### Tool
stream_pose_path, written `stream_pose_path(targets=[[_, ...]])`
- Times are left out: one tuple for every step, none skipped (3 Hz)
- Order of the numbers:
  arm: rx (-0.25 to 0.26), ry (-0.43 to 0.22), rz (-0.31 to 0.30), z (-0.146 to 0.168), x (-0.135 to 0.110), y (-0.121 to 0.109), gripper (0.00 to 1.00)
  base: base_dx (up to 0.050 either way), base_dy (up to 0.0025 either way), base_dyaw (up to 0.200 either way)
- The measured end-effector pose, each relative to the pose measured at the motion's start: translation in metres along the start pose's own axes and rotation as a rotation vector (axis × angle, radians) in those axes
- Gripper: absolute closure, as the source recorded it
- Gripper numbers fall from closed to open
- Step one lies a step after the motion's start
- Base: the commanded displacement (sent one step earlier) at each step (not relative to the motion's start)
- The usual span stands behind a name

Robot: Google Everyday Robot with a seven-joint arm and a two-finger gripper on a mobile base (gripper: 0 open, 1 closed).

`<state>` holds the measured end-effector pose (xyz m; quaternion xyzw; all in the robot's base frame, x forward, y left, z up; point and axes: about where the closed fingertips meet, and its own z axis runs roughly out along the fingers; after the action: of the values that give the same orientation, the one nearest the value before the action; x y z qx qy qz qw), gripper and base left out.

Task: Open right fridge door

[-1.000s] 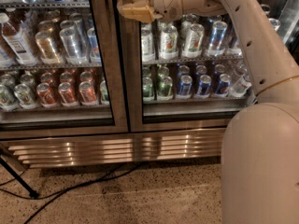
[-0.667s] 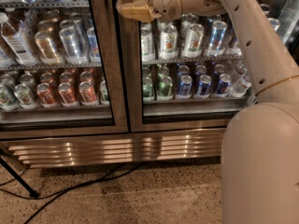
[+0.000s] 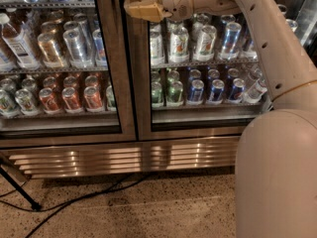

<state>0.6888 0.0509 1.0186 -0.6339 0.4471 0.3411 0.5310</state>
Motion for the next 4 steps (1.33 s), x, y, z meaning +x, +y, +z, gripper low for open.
stream_pose_path(targets=[[0.004,0.000,0.008,0.0010,-0.0008,-0.0009,1.00,0.000,0.00000,0.000],[-0.003,-0.004,0.003,0.0039,0.0028,-0.0046,1.00,0.000,0.00000,0.000],[-0.003,-0.004,0.003,0.0022,0.0028,-0.0037,1.00,0.000,0.00000,0.000],[-0.003,-0.009,0.004,0.0046,-0.0022,-0.0006,1.00,0.000,0.00000,0.000]])
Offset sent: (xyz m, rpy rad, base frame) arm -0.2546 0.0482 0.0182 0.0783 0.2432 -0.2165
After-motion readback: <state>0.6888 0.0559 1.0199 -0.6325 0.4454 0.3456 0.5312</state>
